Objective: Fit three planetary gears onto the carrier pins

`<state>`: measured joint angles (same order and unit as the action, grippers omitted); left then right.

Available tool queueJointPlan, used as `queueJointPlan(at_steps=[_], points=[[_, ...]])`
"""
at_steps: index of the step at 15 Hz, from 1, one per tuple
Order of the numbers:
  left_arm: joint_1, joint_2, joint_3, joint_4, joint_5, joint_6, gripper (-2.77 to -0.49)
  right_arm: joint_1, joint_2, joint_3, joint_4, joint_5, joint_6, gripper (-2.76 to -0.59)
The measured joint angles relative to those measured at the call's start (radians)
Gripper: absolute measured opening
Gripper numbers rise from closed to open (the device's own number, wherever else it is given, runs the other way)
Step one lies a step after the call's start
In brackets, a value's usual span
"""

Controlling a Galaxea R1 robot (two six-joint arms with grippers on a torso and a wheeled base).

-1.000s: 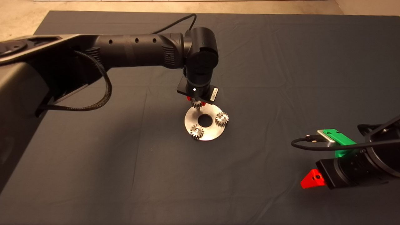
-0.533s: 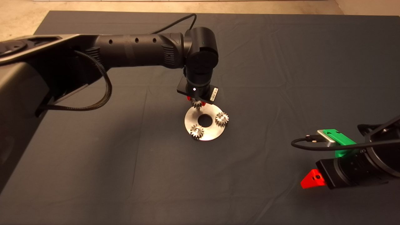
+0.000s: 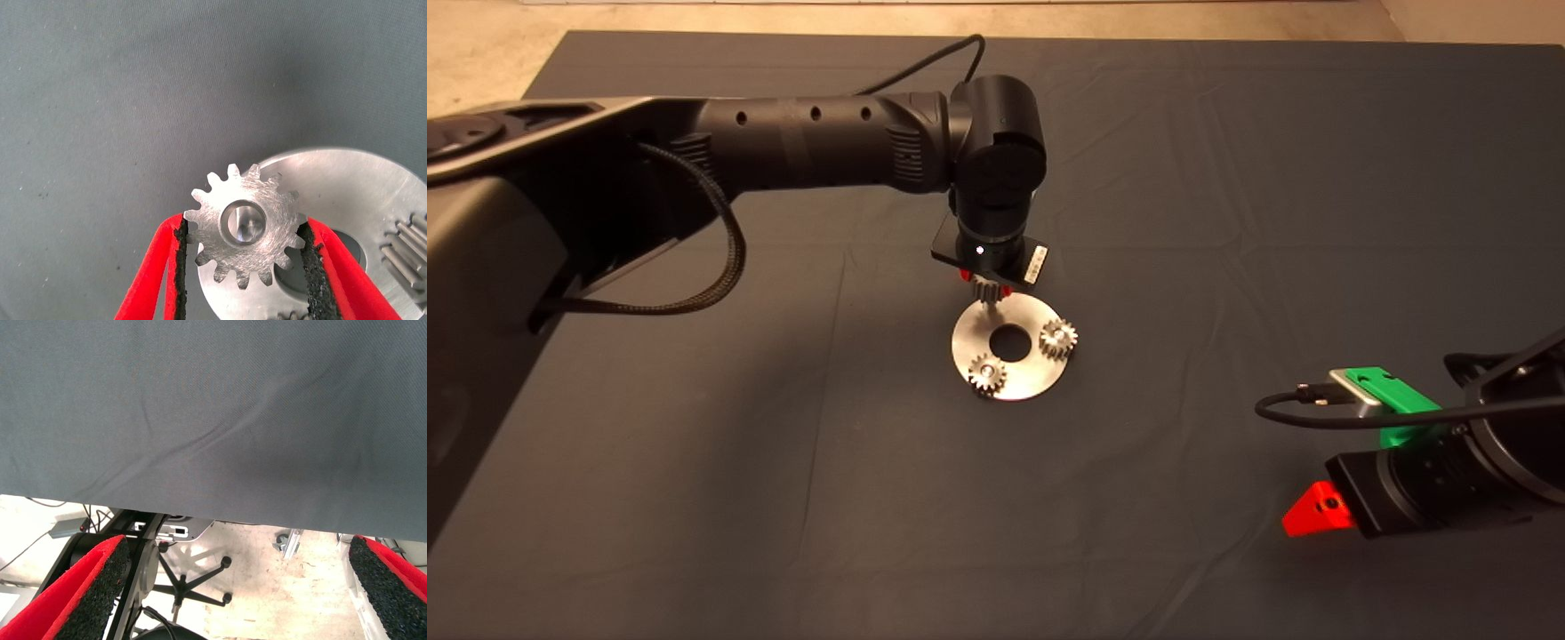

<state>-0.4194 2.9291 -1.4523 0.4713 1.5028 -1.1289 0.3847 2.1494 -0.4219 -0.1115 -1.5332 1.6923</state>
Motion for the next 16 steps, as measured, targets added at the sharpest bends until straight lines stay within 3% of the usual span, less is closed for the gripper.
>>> queueJointPlan(at_steps=[16], points=[[0.0, 0.002, -0.015, -0.005, -0.005, 0.009, -2.35, 0.0, 0.0, 0.0, 0.0, 0.0, 0.0, -0.89]])
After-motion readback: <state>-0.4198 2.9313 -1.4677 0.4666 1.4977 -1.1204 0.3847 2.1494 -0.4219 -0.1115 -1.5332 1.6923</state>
